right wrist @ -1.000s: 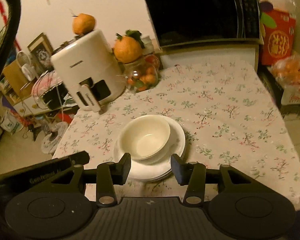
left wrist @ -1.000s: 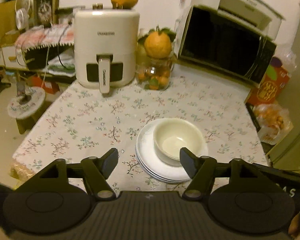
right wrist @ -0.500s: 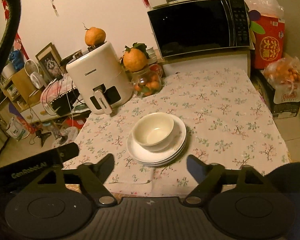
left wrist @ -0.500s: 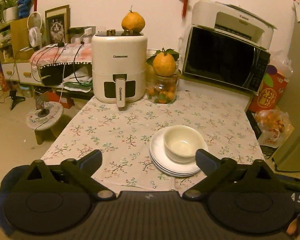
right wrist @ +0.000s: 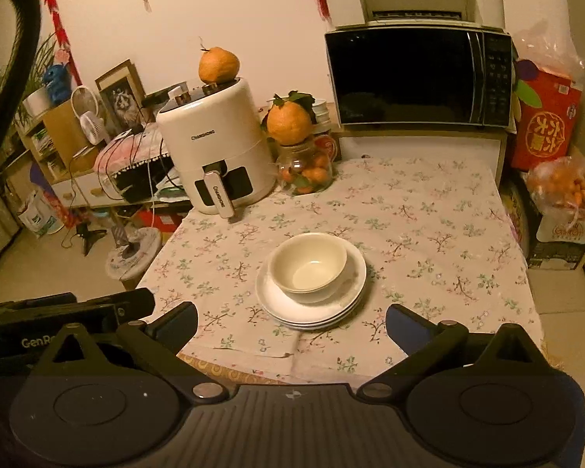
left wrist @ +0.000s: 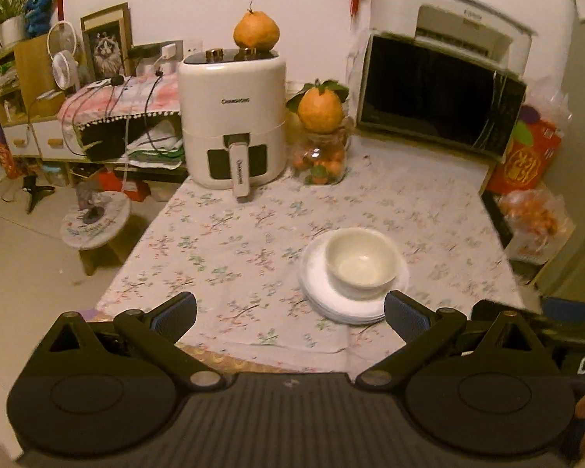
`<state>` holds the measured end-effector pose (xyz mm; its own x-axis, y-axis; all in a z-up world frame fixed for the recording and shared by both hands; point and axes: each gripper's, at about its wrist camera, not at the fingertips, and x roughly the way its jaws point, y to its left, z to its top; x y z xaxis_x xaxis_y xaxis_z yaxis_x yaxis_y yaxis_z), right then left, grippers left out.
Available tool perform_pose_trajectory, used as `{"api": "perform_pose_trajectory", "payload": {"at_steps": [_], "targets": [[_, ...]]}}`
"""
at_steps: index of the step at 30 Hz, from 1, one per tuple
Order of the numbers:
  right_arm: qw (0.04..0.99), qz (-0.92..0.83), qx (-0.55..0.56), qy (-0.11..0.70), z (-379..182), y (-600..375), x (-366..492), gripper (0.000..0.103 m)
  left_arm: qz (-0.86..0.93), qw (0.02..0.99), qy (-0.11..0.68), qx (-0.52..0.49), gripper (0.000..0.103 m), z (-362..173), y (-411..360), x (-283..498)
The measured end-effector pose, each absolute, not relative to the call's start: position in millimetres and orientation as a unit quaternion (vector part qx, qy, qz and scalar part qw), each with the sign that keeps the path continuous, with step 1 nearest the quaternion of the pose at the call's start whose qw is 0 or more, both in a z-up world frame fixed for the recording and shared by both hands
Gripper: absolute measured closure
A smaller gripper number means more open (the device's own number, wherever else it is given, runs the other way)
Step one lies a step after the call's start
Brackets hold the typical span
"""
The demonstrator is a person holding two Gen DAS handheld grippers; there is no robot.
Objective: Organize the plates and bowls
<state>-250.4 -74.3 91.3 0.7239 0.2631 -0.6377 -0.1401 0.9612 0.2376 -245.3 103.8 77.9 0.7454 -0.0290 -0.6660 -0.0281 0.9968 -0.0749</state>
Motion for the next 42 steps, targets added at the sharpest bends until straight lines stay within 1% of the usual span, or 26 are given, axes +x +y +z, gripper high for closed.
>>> {"api": "perform_pose_trajectory", "payload": {"at_steps": [8, 42], "targets": [[0.924, 0.095, 0.11, 0.353, 90.4, -79.4, -246.6, 0.002, -0.009, 0.934, 0.356, -0.033, 0.0, 77.1, 103.2, -246.7], [0.926, 0.082, 0.104, 0.354, 88.6, -79.6, -243.8, 0.002, -0.015, 0.933, 0.357, -0.028, 0.0, 77.2, 97.4, -239.4]]}}
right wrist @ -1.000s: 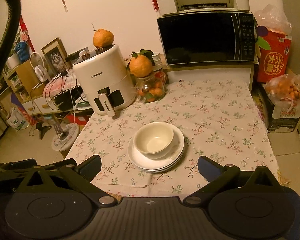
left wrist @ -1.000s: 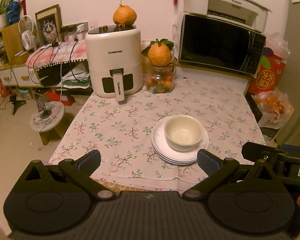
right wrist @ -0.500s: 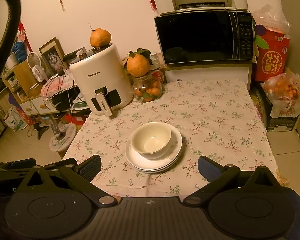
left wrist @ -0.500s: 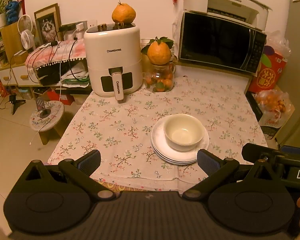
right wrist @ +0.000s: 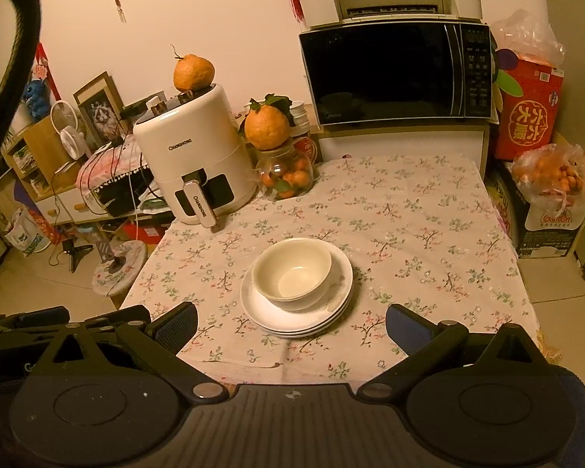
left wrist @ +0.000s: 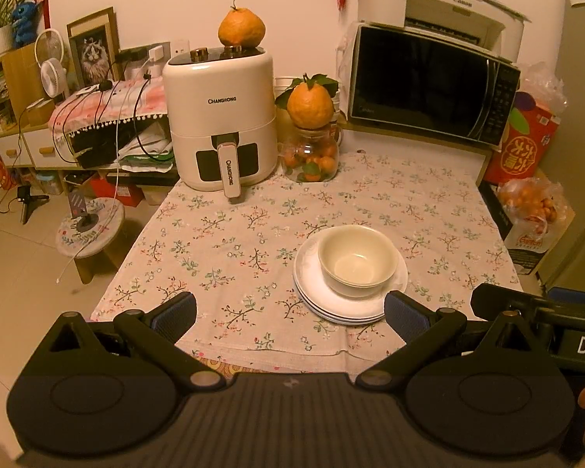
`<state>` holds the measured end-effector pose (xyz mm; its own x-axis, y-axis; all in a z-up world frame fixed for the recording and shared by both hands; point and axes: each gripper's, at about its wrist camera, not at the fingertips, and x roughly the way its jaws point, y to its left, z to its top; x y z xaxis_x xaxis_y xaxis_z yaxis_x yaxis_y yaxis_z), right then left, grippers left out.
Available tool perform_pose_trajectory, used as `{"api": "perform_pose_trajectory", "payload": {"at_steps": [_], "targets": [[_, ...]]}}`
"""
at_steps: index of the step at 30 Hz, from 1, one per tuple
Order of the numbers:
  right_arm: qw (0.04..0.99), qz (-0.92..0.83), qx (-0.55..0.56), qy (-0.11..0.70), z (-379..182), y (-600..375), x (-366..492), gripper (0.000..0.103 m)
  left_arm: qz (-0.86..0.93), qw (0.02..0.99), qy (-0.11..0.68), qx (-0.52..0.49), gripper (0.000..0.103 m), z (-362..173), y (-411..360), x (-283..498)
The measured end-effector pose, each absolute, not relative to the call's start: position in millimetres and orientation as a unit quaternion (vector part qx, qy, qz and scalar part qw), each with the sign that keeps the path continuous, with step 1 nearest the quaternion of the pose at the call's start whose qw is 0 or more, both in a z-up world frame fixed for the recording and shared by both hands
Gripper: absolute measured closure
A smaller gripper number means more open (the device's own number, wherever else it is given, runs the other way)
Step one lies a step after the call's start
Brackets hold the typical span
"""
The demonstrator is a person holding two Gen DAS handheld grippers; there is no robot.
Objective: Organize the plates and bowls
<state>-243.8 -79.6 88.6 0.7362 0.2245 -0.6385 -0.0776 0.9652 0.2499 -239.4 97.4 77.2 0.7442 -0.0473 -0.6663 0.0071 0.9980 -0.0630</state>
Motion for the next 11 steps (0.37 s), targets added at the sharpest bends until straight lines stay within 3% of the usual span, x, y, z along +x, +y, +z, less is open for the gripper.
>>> {"api": "perform_pose_trajectory", "payload": {"at_steps": [11], "targets": [[0.926, 0.081, 0.106, 0.354, 88.0, -80.3, -242.7, 0.002, -0.015, 0.933, 0.359, -0.029, 0.0, 77.1, 98.8, -239.3]]}}
